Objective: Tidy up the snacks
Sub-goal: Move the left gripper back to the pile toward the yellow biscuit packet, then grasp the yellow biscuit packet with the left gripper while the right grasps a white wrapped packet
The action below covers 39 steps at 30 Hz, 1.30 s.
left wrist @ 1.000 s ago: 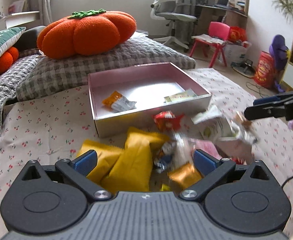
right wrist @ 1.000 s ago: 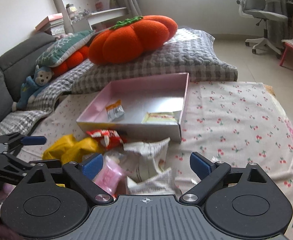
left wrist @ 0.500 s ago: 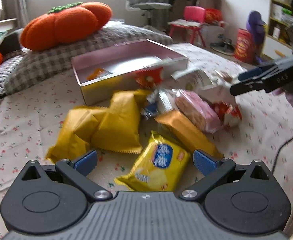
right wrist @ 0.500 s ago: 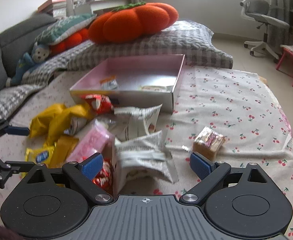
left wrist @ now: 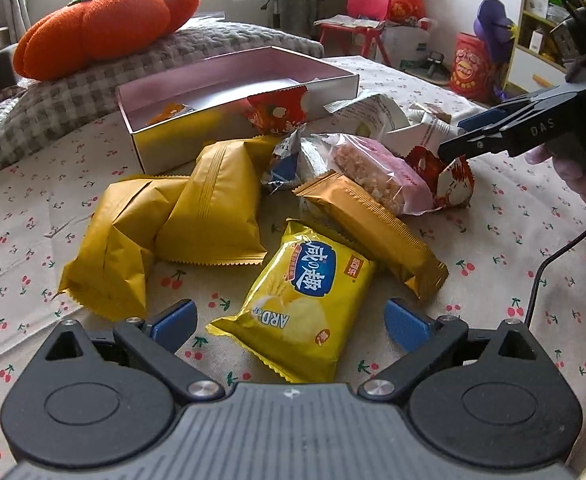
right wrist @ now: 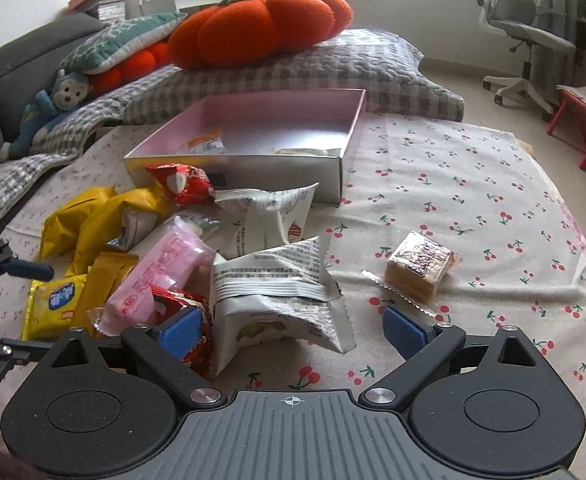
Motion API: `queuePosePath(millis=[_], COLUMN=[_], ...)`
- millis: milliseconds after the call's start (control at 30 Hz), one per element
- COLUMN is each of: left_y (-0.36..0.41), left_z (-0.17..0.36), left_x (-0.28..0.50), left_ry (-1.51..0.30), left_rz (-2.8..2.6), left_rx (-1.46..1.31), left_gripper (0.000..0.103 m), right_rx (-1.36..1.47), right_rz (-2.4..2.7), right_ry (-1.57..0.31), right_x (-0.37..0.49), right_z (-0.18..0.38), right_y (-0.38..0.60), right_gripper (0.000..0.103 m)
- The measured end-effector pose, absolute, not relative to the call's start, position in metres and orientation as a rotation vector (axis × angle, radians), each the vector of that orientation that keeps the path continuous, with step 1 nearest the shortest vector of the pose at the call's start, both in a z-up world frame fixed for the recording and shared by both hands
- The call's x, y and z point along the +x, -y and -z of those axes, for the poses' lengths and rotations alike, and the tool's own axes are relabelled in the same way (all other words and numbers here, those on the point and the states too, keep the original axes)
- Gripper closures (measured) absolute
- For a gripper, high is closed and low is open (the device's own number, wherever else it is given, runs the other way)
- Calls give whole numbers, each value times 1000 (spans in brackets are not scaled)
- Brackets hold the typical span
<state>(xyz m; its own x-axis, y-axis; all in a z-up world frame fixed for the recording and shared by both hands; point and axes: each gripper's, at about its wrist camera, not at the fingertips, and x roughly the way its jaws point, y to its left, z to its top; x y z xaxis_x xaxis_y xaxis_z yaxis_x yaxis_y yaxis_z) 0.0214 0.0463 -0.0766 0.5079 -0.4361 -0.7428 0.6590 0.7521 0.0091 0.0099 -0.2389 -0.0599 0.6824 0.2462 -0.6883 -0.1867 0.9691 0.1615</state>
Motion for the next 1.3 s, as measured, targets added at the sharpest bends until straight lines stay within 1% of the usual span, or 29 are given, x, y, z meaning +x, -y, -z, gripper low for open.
queuePosePath(millis=[200,267,400,467,567,733,833,900,933,1067,1200,1300], left_y=[-43,-42,-42,-43,-44,-42,-41,-40,-40,-37,-37,-37], left_z=[80,79,79,78,77,75,74,74,73,72,69,66], left_x=[23,23,23,24,25,24,23,22,22,21,21,19], left_ry=[-798,-796,-799,-801,-804,-805,-805,-804,-803,-801,-805,-804], left_rz=[677,679,682,680,680,697,709,710,711,716,725,734], left_rx=[294,291,284,278,273,281,286,289,290,296,299,304], left_gripper=[9,14,18,23,26,36,42,45,48,55,56,58], right_rx=[77,80,74,72,70,62,50,40,38,13,19,28], right_rz=[-224,-223,-218,-218,-220,-229,-239,-253,-262,-275,-283,-287], right_ry=[-778,-780,-782,-783,-780,-764,-764,-769,-771,-757,-749,-742], right_x=[17,18,19,20,21,21,21,21,20,18,16,15], right_z=[62,63,65,66,66,63,64,65,65,63,59,55], right_y=[239,239,236,235,234,231,228,226,225,221,221,223], right_gripper=[5,5,5,5,5,8,16,28,32,35,40,40])
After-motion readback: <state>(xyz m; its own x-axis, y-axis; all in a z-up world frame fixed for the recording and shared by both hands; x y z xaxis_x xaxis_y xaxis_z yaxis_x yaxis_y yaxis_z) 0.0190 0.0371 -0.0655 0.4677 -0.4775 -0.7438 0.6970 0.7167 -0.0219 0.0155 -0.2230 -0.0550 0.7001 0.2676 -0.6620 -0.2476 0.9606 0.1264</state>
